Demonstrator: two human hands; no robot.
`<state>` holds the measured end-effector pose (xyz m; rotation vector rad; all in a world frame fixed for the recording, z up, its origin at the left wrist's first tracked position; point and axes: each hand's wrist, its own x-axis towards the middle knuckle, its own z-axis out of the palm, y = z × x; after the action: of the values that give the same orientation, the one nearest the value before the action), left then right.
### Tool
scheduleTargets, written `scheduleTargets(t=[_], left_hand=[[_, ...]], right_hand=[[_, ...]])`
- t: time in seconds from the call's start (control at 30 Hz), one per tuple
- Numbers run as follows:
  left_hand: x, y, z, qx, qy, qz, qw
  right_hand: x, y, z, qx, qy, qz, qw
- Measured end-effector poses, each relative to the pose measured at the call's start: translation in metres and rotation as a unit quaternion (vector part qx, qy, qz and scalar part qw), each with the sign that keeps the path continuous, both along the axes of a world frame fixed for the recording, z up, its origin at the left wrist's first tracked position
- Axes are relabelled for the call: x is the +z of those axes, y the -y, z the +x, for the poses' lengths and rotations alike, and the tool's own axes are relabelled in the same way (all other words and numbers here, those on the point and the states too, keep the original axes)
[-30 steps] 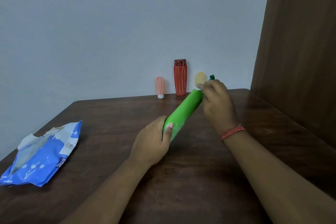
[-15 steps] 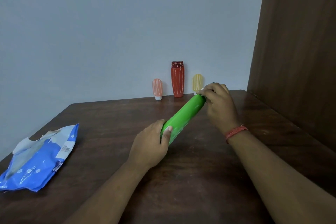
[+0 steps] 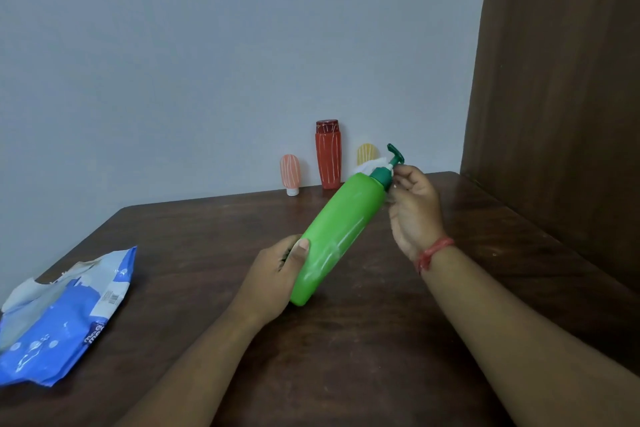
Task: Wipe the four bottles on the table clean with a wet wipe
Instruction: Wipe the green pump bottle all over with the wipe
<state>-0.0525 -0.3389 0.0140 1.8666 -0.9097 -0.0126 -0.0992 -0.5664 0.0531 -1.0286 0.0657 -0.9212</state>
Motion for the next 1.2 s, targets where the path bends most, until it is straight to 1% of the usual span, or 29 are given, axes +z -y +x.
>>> scheduleTargets(t=[0.07,0.13,0.23,0.3,0.5,0.57,0.63,0.7,0.83,0.93,1.0,1.07,1.13,1.2], left_hand=[[0.002,-0.001,-0.003,-0.041,-0.073,-0.027,0.996],[0.003,-0.001,-0.006,-0.068,-0.139,-0.061,0.986],[0.006,-0.001,-0.009,-0.08,-0.198,-0.094,0.972],[0.006,0.0,-0.009,-0.083,-0.222,-0.105,0.966],[0.006,-0.001,-0.007,-0.083,-0.245,-0.115,0.959],[0.006,-0.001,-0.007,-0.082,-0.247,-0.109,0.959],[0.007,-0.001,-0.007,-0.083,-0.254,-0.105,0.958],[0.009,-0.001,-0.007,-0.084,-0.259,-0.1,0.957],[0.011,0.001,-0.008,-0.088,-0.248,-0.084,0.961],[0.012,0.001,-0.009,-0.085,-0.237,-0.076,0.965],[0.012,0.001,-0.01,-0.083,-0.229,-0.066,0.968],[0.011,0.001,-0.009,-0.082,-0.222,-0.061,0.97],[0.01,0.001,-0.009,-0.076,-0.225,-0.065,0.969],[0.01,0.001,-0.009,-0.071,-0.232,-0.071,0.967]], right_hand=[[0.003,0.001,-0.003,0.102,0.03,0.037,0.994],[0.001,0.003,-0.004,0.177,0.047,0.049,0.982],[-0.001,0.013,-0.007,0.239,0.055,0.057,0.968],[-0.003,0.017,-0.008,0.249,0.053,0.058,0.965],[-0.001,0.013,-0.006,0.134,0.041,0.027,0.99],[0.0,0.016,-0.006,0.1,0.05,0.044,0.993],[0.003,0.023,-0.005,0.042,0.057,0.071,0.995],[0.005,0.032,-0.005,-0.029,0.059,0.077,0.995],[0.01,0.041,-0.004,-0.109,0.061,0.034,0.992],[0.01,0.047,-0.004,-0.182,0.058,0.049,0.98],[0.011,0.048,-0.006,-0.161,0.055,0.008,0.985],[0.011,0.044,-0.006,-0.111,0.05,-0.086,0.989],[0.01,0.036,-0.006,-0.071,0.036,-0.167,0.983],[0.008,0.03,-0.007,-0.07,0.014,-0.204,0.976]])
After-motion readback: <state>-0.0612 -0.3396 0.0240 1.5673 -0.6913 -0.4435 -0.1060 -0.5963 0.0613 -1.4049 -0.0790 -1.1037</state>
